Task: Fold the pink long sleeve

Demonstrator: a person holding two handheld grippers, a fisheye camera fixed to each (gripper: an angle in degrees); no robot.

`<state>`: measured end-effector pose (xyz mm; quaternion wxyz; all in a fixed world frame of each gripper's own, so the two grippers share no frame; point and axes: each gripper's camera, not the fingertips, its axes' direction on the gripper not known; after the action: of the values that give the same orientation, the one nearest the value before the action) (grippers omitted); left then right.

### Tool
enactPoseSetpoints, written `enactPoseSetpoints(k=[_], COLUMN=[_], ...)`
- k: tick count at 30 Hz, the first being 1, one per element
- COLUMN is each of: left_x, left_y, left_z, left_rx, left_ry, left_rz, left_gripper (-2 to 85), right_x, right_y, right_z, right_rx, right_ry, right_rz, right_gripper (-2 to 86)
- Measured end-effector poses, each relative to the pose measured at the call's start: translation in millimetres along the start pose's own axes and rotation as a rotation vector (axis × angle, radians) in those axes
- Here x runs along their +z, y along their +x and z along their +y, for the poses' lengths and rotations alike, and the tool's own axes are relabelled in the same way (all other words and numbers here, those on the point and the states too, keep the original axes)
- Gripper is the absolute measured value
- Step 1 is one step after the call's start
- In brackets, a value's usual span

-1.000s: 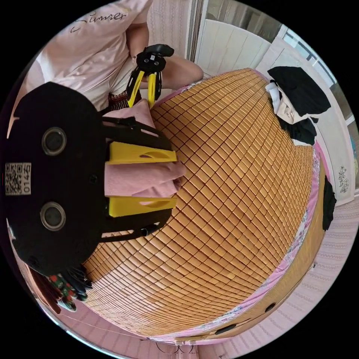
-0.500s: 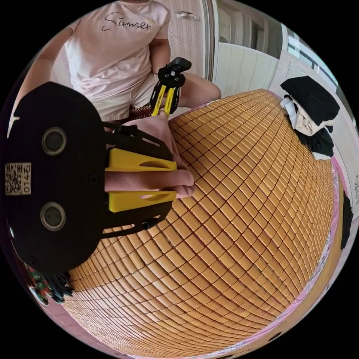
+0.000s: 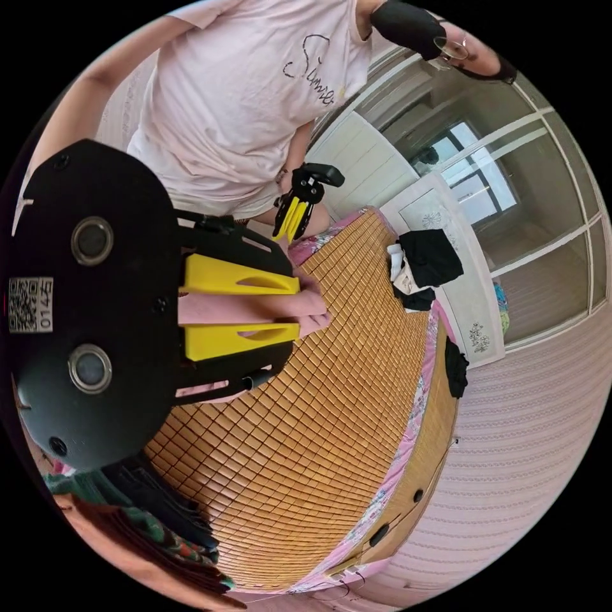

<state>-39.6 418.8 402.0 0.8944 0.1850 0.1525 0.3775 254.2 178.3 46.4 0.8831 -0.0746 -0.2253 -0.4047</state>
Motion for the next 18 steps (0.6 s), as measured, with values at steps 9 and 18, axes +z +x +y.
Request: enactPoseSetpoints(k=[9,18], left_x=[-88.7,-90.8], left_y=[79.8,145.2], left_z=[-82.3,-249.0], left_rx=[0.287,0.505], left_ry=[0.112,0.221], left_rz=[0.031,0.283], left_gripper=[-0.2,-0.2], right_x=[-135.9,-285.3], right_y=[-67.1,-86.2], right_z=[156.0,232.3], right_rx=[0.163,0.264], right_ry=[0.422,0.57], right_rz=[0.183,0.457], right_gripper=[7.1,6.8])
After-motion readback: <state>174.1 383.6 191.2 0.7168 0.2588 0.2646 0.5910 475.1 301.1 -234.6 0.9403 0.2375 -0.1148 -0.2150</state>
